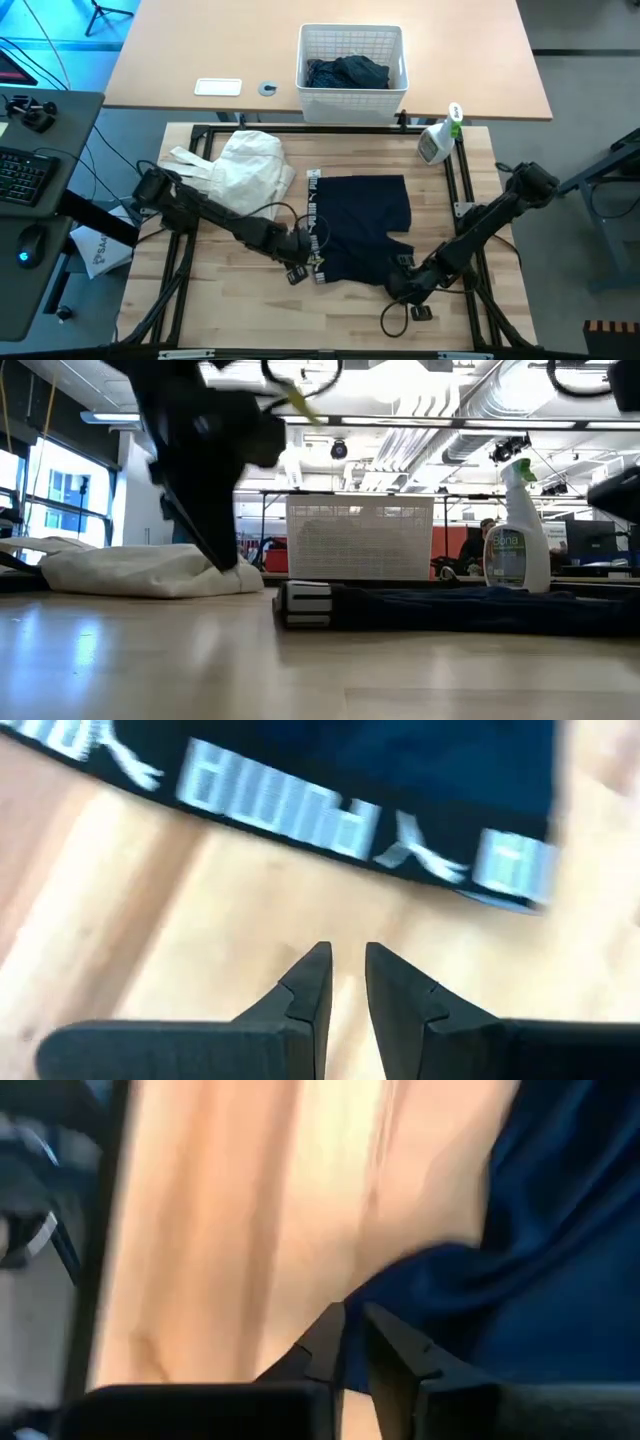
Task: Fold laundry
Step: Fold the blue underwear
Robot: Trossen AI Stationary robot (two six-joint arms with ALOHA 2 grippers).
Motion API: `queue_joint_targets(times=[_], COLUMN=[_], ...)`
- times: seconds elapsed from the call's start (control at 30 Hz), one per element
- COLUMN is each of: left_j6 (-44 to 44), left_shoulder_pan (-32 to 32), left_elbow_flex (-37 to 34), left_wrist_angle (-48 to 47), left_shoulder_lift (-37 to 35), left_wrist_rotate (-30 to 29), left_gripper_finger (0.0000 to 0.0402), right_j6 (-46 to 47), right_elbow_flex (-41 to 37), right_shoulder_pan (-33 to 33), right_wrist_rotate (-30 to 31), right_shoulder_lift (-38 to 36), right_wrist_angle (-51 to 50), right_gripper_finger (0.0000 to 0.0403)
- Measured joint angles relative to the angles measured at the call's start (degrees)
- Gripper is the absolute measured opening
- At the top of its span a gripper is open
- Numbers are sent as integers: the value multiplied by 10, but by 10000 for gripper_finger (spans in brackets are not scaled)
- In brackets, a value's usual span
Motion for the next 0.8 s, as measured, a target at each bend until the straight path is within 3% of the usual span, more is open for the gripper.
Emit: queue_joint_targets(times=[0.3,0.47,0.57,0.8], left_j6=[55,243,357,373], left_shoulder_pan=[-30,-52,-56,-48], left_elbow_flex=[0,1,1,0], left_wrist_angle=[95,206,248,249], left_shoulder_lift=[-3,-4,-2,37], left_wrist_rotate=[50,10,7,44], left_gripper_finger=[51,55,76,160], right_j6=[78,106,106,116], right_elbow_flex=[-4,-4,-4,-4], right_shoulder_pan=[24,32,42,71], right_wrist_rotate=[145,131,130,159], right_shoulder_lift=[-21,-22,-22,0], right_wrist_angle=[56,63,66,59], right_gripper_finger=[112,157,175,204])
